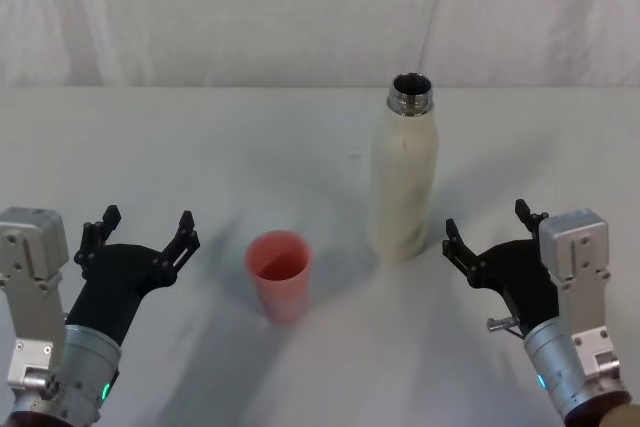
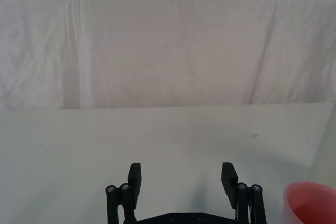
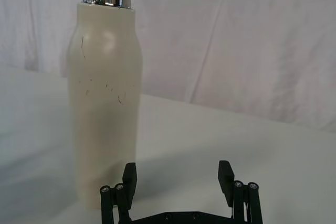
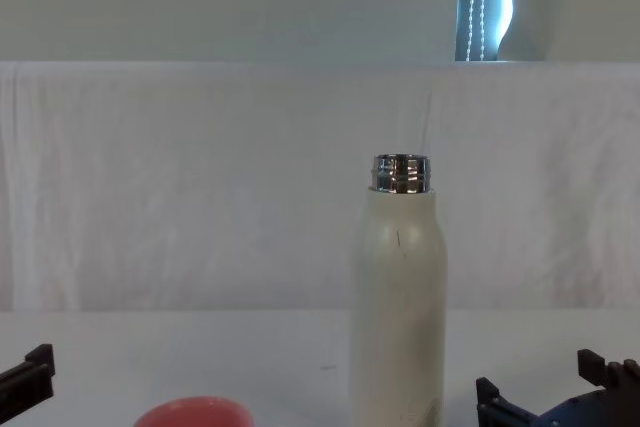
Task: Grasp the thermos with one hand and pour water into the cup lid.
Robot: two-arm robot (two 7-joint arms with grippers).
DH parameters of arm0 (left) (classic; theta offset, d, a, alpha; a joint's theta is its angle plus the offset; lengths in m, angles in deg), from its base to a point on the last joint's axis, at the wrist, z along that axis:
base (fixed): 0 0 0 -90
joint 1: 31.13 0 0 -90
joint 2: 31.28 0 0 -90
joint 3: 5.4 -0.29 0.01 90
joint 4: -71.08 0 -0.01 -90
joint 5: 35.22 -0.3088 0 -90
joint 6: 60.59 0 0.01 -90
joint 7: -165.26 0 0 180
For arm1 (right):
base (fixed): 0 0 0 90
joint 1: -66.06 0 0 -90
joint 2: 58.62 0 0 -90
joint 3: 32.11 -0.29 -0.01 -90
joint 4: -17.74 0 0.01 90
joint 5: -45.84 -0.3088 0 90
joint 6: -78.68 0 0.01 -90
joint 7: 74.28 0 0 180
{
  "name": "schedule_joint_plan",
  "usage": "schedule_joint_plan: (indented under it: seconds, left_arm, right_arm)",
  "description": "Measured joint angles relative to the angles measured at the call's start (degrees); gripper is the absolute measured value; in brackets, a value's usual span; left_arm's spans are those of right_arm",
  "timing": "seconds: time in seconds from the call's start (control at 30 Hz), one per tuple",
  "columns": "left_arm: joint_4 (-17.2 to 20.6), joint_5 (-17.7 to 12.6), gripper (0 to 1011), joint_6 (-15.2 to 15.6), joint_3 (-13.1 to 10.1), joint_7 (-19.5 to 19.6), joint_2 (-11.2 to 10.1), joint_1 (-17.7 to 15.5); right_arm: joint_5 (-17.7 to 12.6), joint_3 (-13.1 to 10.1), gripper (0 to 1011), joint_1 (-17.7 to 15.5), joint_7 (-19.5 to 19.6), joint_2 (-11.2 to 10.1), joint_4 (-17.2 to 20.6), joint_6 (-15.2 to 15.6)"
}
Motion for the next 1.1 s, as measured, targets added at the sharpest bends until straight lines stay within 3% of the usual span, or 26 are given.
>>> schedule_joint_plan:
  seconds: [0.4, 0.83, 1.1]
  left_arm:
    - [0.00, 0.00, 1001, 0.00, 0.00, 0.00, 0.00, 0.00]
    - [0.00, 0.00, 1001, 0.00, 0.00, 0.00, 0.00, 0.00]
    - [0.00, 0.00, 1001, 0.00, 0.00, 0.00, 0.00, 0.00]
  right_arm:
    - [-4.52, -0.12, 1001, 1.60, -4.44, -2.38, -0.43, 2.50]
    - [-5.39, 0.58, 1001, 1.79, -3.97, -3.05, -0.61, 2.32]
    - [-4.42, 0.71, 1001, 1.36, -1.80, -2.22, -0.90, 1.17]
